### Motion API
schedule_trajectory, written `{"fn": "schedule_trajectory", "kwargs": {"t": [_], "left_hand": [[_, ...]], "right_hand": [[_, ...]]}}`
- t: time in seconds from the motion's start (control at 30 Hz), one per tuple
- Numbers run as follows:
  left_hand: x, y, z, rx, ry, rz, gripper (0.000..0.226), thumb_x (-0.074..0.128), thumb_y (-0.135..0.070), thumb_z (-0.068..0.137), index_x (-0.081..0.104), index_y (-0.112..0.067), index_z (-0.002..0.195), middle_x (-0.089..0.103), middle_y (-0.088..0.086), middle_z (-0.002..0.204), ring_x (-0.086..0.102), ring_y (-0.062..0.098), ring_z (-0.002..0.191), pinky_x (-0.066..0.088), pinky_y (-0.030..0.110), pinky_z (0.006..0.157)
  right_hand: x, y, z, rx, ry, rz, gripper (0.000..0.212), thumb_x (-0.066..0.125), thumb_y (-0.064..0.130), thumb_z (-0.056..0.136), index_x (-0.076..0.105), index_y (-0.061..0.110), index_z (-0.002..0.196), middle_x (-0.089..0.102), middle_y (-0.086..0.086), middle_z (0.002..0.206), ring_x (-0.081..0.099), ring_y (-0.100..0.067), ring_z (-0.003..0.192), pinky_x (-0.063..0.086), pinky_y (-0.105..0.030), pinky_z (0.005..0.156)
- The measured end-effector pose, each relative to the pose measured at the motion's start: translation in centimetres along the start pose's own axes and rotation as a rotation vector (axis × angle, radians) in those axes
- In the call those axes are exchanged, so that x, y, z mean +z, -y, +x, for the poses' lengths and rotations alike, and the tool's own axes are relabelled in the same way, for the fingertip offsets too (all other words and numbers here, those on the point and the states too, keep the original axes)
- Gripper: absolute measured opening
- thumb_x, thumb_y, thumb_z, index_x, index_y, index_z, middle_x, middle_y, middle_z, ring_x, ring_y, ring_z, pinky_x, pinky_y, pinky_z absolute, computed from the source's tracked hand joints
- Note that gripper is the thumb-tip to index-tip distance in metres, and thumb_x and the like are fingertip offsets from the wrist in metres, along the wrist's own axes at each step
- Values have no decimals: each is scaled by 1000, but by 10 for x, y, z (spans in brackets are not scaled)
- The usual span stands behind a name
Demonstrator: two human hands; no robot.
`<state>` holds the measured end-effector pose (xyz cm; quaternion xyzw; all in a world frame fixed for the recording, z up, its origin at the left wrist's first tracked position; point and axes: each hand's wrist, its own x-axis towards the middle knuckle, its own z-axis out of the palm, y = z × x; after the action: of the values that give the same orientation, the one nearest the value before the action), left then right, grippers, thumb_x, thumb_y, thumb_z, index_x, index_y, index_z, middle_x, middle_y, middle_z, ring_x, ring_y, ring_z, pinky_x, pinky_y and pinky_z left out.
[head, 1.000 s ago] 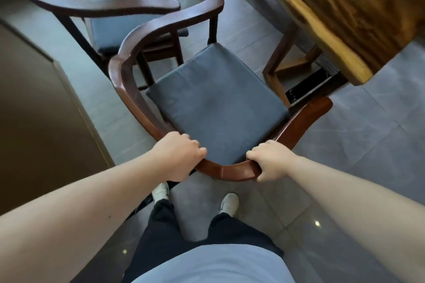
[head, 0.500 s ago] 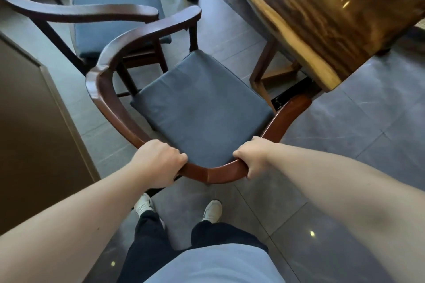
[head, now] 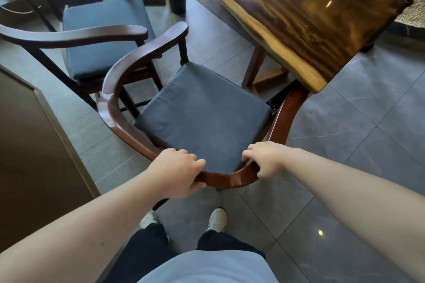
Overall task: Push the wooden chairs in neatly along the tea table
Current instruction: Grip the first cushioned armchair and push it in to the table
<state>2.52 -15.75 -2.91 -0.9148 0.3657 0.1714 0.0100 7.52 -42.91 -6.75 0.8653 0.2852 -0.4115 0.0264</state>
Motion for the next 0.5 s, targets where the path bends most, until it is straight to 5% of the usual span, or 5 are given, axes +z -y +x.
{"fn": "schedule_trajectory", "kwargs": {"t": [0.23, 0.5], "left_hand": [[-28, 83, -28, -35, -142, -123, 48, 34, -61, 90, 57, -22, 107, 65, -4, 98, 60, 22, 94, 52, 39, 70], [-39, 182, -23, 106, -161, -158, 42, 39, -53, 92, 58, -19, 108, 64, -3, 100, 58, 22, 99, 53, 40, 71]], "right_hand": [[-16, 58, -2, 61, -415, 683, 30, 63, 14, 85, 62, 25, 113, 61, 8, 112, 56, -3, 100, 44, -23, 89], [-46, 139, 28, 173, -584, 893, 19, 63, 23, 91, 62, 31, 107, 61, 21, 107, 55, 9, 101, 40, -9, 85]]}}
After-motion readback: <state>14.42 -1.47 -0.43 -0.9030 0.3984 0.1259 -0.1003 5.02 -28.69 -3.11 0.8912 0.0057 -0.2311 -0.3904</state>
